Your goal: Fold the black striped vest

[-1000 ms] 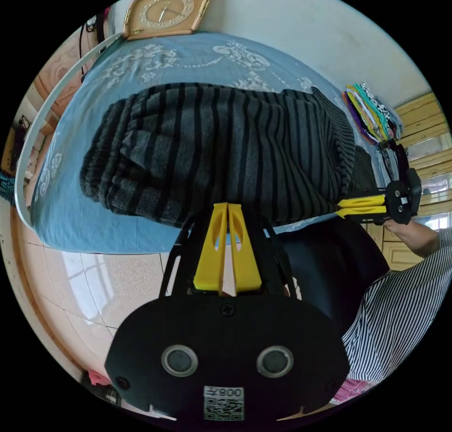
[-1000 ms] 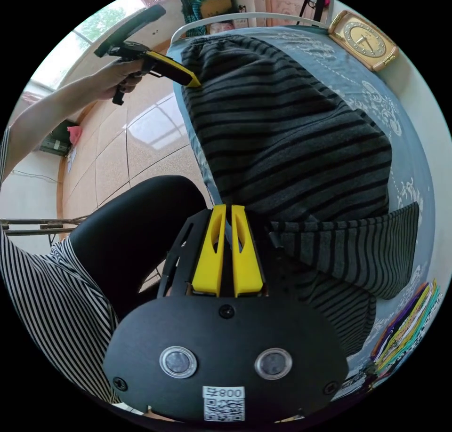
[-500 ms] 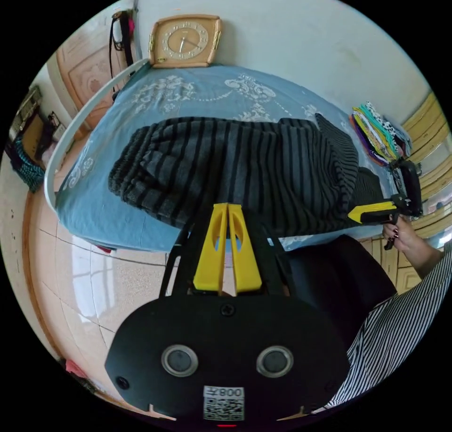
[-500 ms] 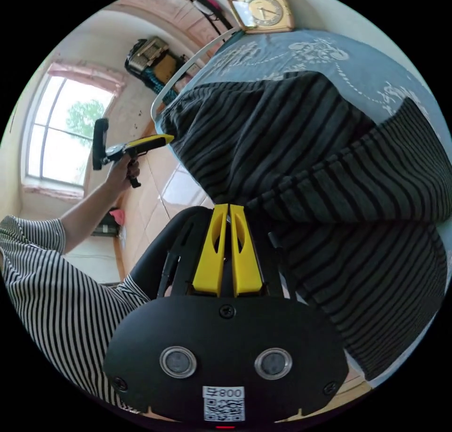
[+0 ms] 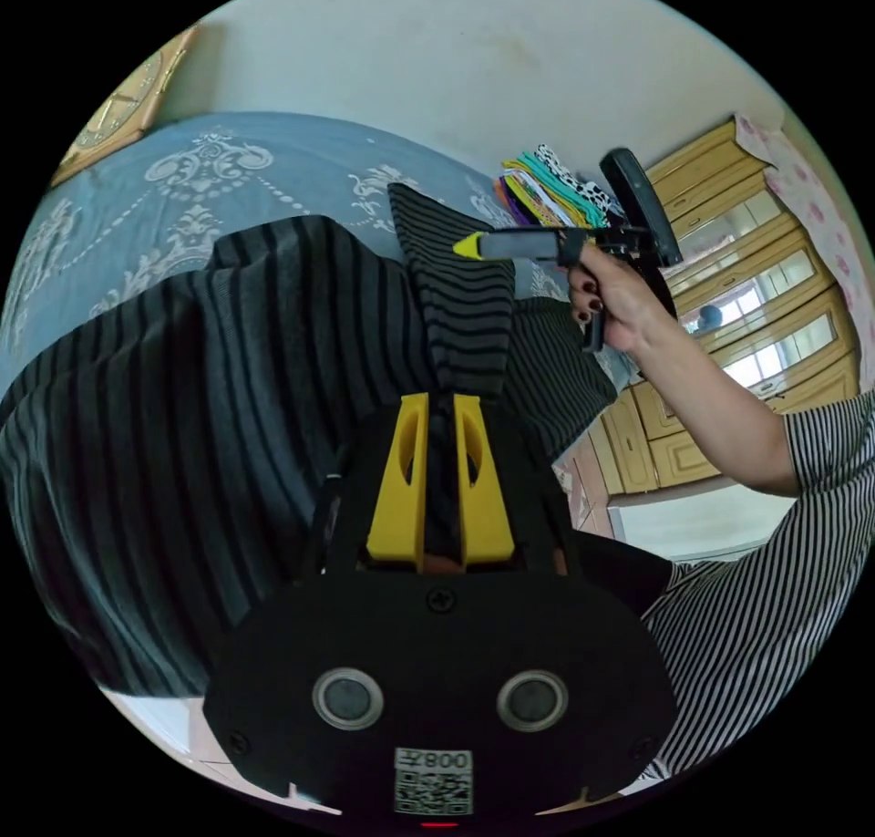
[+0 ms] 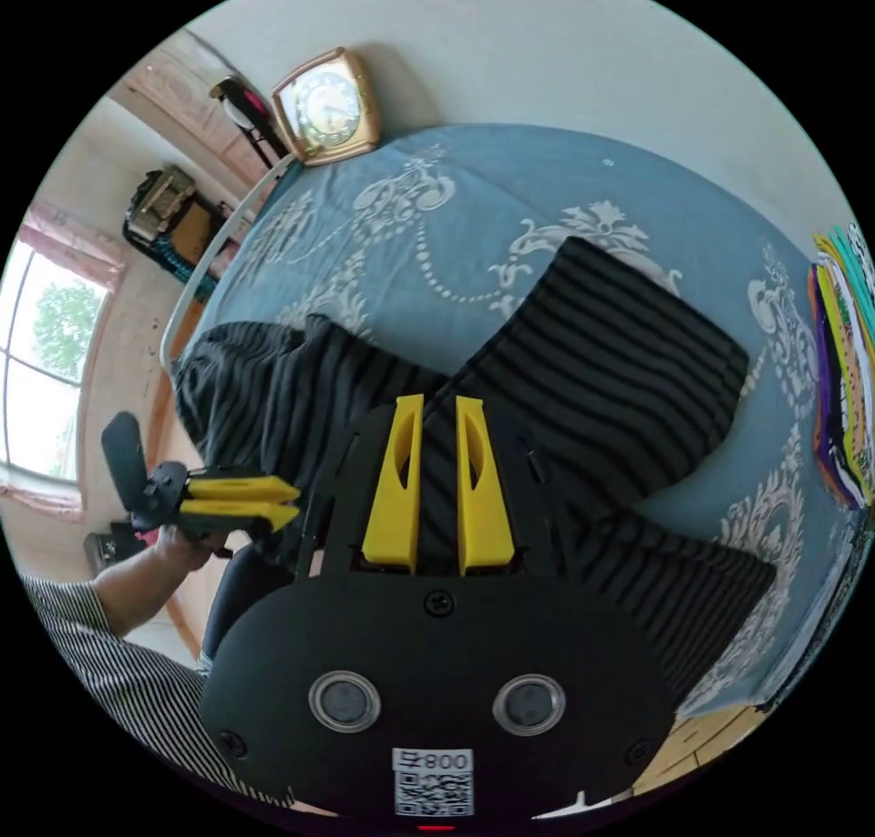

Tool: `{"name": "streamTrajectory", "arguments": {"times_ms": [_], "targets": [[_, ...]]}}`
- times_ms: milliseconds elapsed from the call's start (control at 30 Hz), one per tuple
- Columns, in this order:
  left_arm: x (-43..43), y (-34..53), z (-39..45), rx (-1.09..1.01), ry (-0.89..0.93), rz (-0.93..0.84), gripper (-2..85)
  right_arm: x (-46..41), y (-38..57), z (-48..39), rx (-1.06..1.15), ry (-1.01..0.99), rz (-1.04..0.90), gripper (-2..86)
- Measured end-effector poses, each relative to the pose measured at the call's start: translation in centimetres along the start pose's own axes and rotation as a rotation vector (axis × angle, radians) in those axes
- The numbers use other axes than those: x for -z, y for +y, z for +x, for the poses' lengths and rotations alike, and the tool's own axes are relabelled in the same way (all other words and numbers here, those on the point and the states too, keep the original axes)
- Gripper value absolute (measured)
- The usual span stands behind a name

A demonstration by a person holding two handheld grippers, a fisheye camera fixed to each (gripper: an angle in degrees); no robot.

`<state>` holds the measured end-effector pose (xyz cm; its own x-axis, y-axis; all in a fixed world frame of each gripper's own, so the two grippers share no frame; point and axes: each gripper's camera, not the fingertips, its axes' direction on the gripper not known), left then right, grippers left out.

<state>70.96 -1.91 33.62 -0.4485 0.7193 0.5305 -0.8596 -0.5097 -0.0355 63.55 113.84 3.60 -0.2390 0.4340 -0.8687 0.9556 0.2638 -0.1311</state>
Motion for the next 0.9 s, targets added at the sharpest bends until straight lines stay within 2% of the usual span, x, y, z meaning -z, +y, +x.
{"name": "streamTrajectory", "arguments": {"times_ms": [267, 400, 600, 900], "targets": [[-9.1, -2.3, -0.3, -0.015, 0.02, -0.083, 7.2, -5.3, -7.5, 5.3, -0.094, 0.117, -0.052, 9.1], [-13.5, -2.0, -0.5, 0.006, 0.037, -0.104, 6.7, -9.9, -8.8, 6.4, -0.083, 0.184, -0.169, 9.0], [-19.0, -1.8, -0.2, 0.014, 0.078, -0.12, 4.2, -13.6, -7.2, 6.9, -0.043, 0.294, -0.173, 7.4], [-24.2, -1.2, 3.2, -0.034, 0.166, -0.074, 2.7, -15.8, -2.5, 8.4, 0.028, 0.335, -0.226, 2.8]]}}
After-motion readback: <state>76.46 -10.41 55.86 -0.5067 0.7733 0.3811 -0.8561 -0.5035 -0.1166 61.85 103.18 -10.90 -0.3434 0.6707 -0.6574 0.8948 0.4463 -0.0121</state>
